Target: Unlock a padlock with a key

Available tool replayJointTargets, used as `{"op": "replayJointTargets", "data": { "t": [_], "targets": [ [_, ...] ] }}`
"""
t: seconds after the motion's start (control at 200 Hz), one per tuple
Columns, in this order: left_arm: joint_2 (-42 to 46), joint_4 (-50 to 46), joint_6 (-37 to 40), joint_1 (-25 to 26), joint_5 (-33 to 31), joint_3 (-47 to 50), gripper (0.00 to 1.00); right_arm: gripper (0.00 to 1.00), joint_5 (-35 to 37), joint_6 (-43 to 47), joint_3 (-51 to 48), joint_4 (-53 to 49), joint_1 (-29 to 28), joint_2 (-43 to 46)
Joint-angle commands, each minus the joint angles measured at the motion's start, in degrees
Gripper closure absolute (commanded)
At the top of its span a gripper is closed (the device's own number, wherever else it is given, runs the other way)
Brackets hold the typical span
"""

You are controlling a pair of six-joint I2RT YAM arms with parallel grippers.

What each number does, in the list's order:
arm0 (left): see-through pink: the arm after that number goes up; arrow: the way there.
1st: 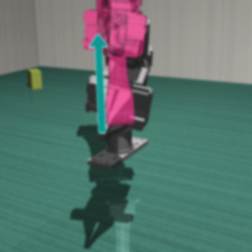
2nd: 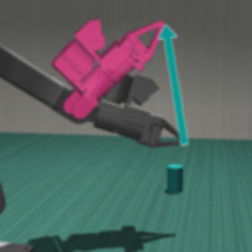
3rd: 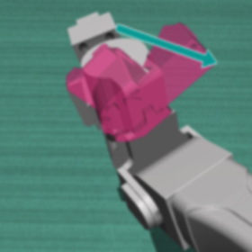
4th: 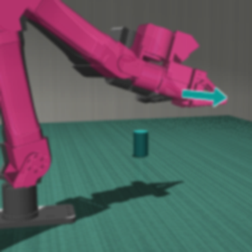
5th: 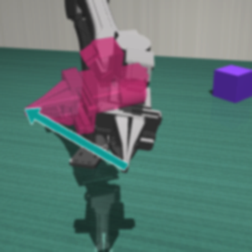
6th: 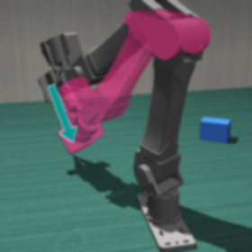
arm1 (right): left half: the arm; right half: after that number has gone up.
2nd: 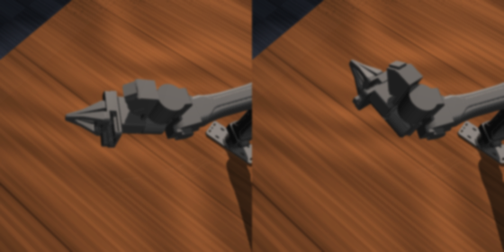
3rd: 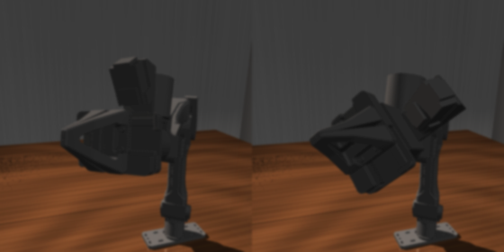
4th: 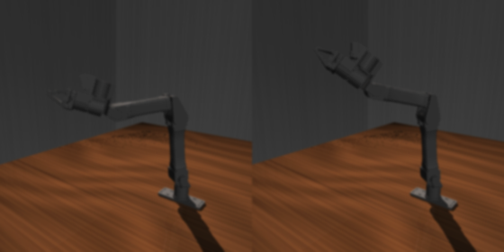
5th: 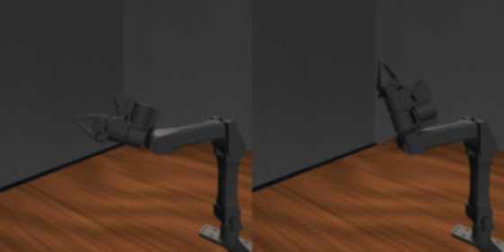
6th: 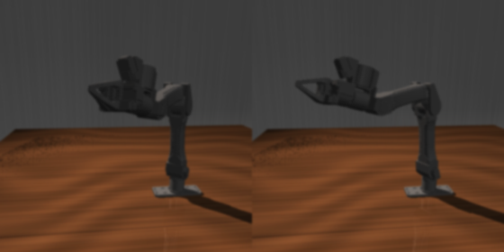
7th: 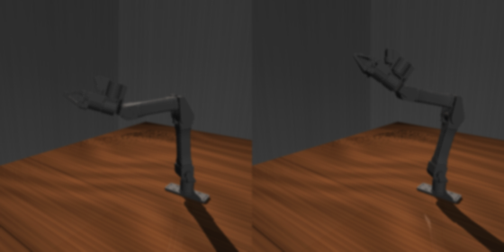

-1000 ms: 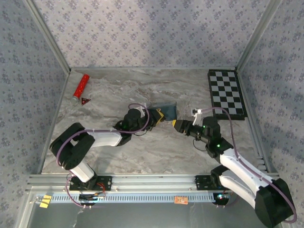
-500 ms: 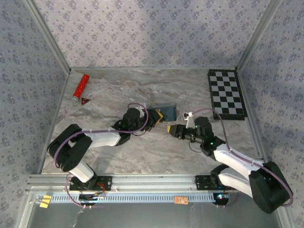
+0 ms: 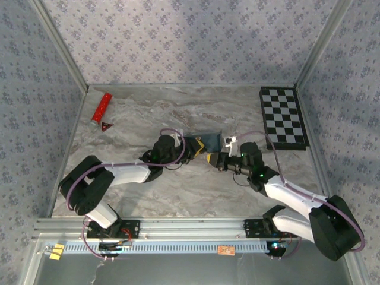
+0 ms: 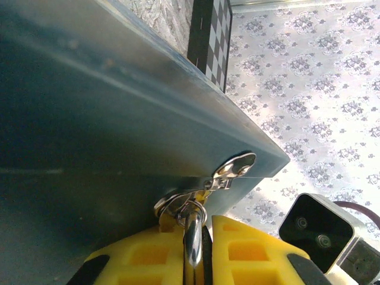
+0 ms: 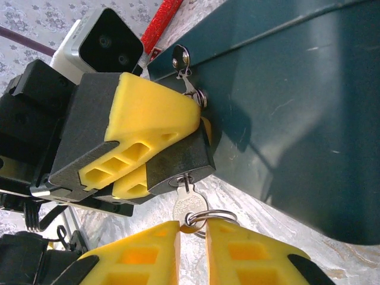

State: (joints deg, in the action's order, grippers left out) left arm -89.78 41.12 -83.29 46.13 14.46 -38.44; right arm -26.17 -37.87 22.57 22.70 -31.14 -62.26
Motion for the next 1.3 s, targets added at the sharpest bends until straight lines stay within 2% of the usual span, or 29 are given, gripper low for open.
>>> {"op": "replayJointTargets", "data": {
  "t": [0.0,0.115,0.655,0.81,0.91,0.984,1.109,1.294],
  "targets": [
    [2.9,6.0,0.5,0.8,2.2,-3.0,1.00,0.83,0.8,1.4,2.2,0.4,-0.2,-0.7],
    [2.9,5.2,0.7,1.5,2.6,-3.6,1.00,0.87,1.1,1.4,2.6,0.7,-0.2,-0.9],
    [1.1,4.6,1.3,5.1,2.0,-3.9,1.00,0.87,2.7,0.1,3.3,2.3,-0.2,-1.9],
    [2.7,1.1,2.9,3.9,-0.7,-2.6,1.00,0.73,4.3,1.4,3.5,-2.6,-0.4,-0.5],
    [5.3,-6.7,4.8,2.9,-5.0,-2.4,1.00,0.61,6.5,6.2,2.9,-7.4,-0.7,1.6],
    [6.2,-10.6,6.1,2.4,-6.5,-2.6,1.00,0.56,8.6,9.6,2.6,-11.5,-1.3,3.0],
    [7.4,-11.5,5.1,-0.8,-5.8,-0.9,1.00,0.54,15.4,17.1,2.5,-16.6,-5.9,6.6],
    [9.6,-21.2,7.4,-2.0,-4.7,-3.8,1.00,0.56,24.4,30.2,0.4,-13.0,-14.8,10.2]
  ]
}}
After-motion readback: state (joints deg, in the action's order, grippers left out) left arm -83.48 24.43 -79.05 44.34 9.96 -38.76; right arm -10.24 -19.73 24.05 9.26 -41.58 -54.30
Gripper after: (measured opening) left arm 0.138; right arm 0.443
